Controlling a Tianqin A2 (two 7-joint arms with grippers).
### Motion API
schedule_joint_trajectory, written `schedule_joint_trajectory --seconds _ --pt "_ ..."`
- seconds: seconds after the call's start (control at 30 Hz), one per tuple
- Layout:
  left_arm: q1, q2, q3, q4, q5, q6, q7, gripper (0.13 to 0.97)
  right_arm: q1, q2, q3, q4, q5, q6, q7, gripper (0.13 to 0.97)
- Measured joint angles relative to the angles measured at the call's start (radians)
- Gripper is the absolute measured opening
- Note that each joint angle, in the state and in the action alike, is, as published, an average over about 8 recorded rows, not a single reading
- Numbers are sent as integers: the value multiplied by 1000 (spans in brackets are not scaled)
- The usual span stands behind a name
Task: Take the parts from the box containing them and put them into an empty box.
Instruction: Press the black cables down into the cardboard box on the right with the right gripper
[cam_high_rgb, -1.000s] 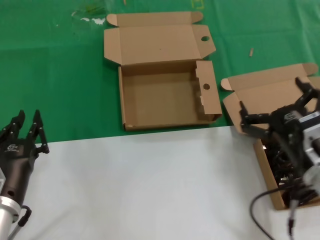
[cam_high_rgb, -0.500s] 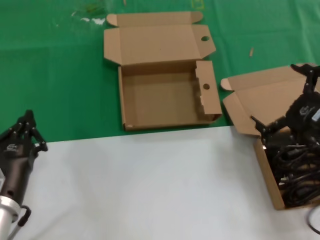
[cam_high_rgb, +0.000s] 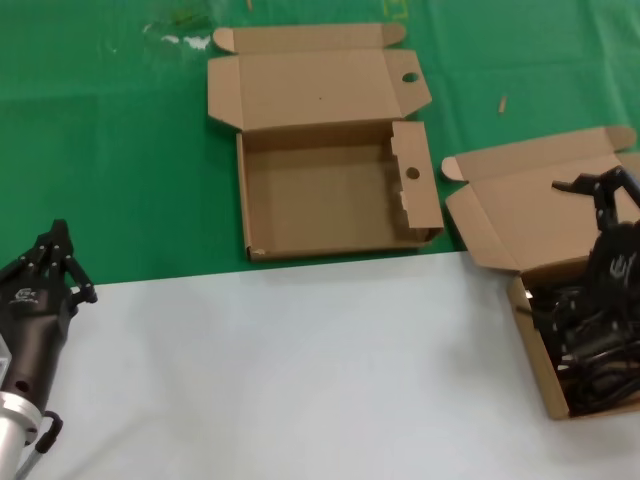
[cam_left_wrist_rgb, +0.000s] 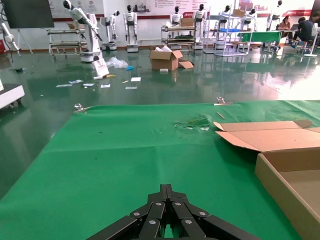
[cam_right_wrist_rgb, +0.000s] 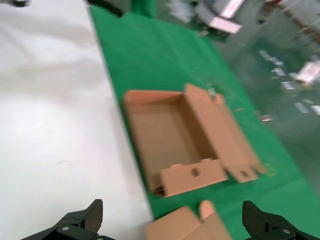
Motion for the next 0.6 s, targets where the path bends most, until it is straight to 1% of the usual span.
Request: schedule_joint_trajectory --seconds 0.13,0.27,0.4,0.5,0.6 --pt "0 0 0 0 0 0 0 140 92 0 -76 -20 -180 -89 166 966" --pt "0 0 0 0 0 0 0 140 115 -8 -93 -33 -362 -149 327 966" --pt "0 0 0 0 0 0 0 140 73 -20 -47 -35 -557 -193 501 966" --pt "0 0 0 0 0 0 0 140 13 -31 21 -31 -698 -222 627 966" --pt "0 0 0 0 0 0 0 140 -55 -43 98 -27 -806 -248 714 966"
